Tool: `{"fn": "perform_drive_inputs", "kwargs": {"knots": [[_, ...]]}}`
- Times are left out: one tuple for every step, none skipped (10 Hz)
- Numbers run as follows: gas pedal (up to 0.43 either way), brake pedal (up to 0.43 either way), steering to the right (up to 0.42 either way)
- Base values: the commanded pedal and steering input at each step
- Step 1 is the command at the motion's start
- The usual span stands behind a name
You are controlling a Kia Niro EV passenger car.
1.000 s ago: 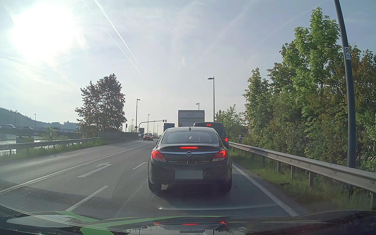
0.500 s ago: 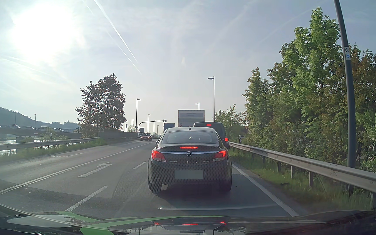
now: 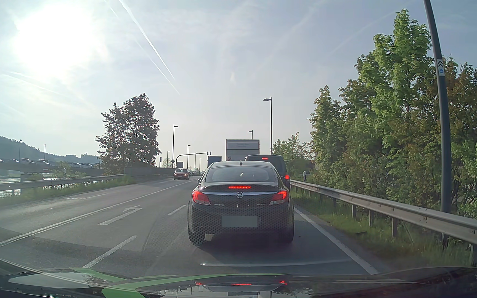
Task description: Follow the waypoints while adhering to traffic rules and regulations
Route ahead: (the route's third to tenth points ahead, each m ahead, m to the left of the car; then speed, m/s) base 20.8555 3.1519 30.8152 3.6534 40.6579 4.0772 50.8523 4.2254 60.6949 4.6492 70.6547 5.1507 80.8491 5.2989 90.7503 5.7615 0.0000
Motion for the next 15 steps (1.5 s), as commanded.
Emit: {"fn": "perform_drive_inputs", "kwargs": {"knots": [[0.000,0.268,0.000],[0.000,0.268,0.000],[0.000,0.268,0.000],[0.000,0.268,0.000],[0.000,0.268,0.000],[0.000,0.268,0.000],[0.000,0.268,0.000],[0.000,0.268,0.000],[0.000,0.268,0.000],[0.000,0.268,0.000],[0.000,0.268,0.000],[0.000,0.268,0.000],[0.000,0.268,0.000],[0.000,0.268,0.000],[0.000,0.268,0.000]]}}
